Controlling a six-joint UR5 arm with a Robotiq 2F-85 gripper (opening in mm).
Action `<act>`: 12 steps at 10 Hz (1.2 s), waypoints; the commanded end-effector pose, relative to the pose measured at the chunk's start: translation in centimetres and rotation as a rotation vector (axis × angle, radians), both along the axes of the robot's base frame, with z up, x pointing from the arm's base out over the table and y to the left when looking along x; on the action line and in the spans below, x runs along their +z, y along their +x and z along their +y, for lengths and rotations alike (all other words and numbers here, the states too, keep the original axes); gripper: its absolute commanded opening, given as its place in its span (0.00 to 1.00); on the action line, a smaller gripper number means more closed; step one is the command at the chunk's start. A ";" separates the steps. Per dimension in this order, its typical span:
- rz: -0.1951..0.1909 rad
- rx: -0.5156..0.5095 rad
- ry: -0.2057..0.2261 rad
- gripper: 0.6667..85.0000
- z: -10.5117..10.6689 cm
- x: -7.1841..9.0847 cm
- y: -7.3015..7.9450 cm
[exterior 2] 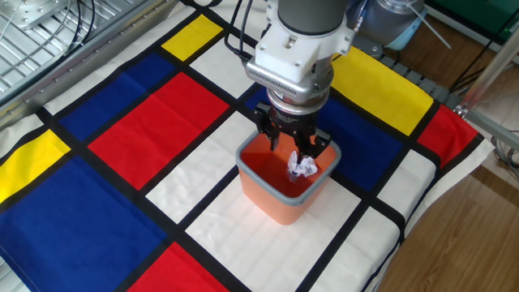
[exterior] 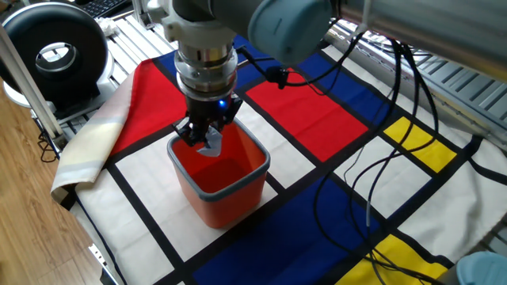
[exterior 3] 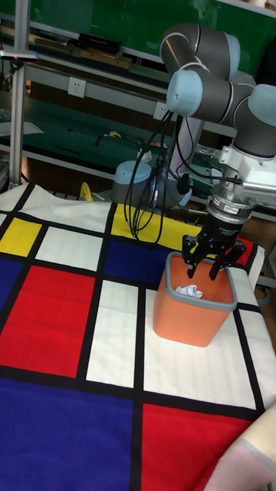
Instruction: Put the garbage in the trash can
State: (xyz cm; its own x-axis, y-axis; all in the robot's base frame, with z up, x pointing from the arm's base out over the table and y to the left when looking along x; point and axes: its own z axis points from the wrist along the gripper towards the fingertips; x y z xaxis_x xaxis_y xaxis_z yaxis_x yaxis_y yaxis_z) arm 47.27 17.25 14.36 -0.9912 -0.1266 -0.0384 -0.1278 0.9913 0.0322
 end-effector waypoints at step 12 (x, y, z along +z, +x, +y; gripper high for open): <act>-0.014 -0.095 -0.069 0.00 -8.8 2.7 -0.1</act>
